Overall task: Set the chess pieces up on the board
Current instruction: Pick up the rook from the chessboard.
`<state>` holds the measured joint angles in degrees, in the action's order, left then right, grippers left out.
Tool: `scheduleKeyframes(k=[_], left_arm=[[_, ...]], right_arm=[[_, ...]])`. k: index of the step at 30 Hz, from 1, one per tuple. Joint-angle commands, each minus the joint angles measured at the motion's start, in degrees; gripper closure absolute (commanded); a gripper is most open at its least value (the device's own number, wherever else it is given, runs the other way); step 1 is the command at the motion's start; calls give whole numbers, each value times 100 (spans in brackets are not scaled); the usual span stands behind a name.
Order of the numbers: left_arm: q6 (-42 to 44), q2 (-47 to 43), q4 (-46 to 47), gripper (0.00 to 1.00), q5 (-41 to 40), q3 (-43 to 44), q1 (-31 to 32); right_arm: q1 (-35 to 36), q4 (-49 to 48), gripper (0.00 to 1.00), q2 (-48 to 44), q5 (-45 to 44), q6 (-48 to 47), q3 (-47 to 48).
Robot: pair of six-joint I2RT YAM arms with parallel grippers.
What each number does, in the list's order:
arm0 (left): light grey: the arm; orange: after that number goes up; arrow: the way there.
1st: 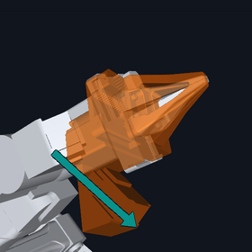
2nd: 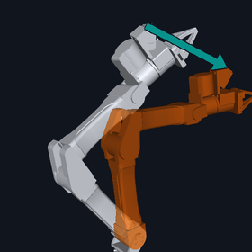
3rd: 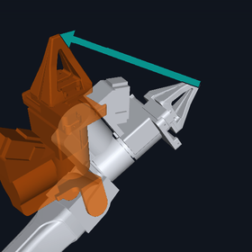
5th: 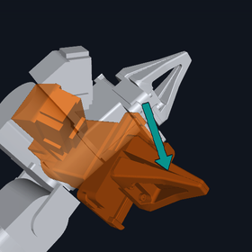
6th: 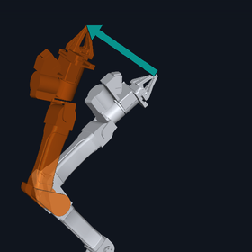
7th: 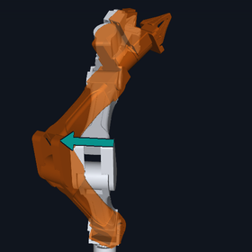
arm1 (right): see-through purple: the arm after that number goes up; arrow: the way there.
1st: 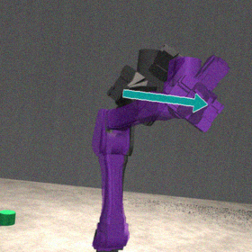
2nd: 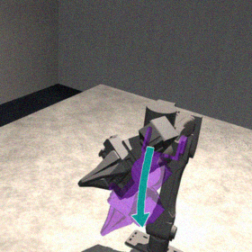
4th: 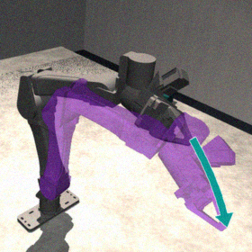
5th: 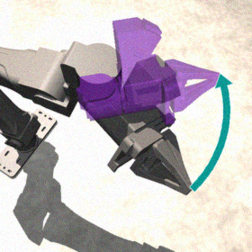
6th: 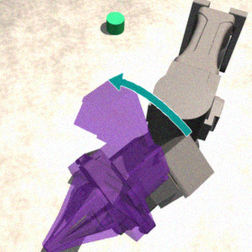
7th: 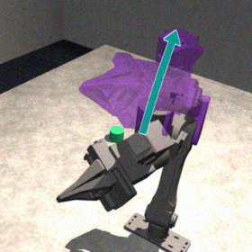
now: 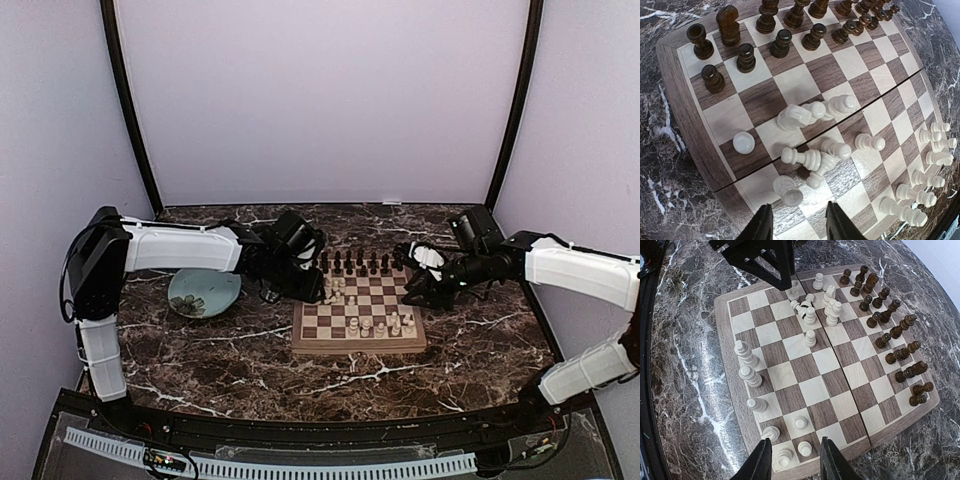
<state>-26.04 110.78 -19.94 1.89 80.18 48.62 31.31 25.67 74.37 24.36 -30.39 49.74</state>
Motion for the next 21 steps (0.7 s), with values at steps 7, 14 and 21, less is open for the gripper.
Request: scheduleKeyframes(k=[7, 14, 21], left_arm=[[-55, 142, -33, 66, 120, 306, -159], [-5, 248, 2, 68, 258, 357, -181], [-17, 284, 54, 67, 326, 341, -185]], right_arm=[[-19, -176, 65, -133, -79, -109, -93], [-13, -176, 66, -107, -95, -108, -104], [-20, -184, 65, -80, -98, -112, -96]])
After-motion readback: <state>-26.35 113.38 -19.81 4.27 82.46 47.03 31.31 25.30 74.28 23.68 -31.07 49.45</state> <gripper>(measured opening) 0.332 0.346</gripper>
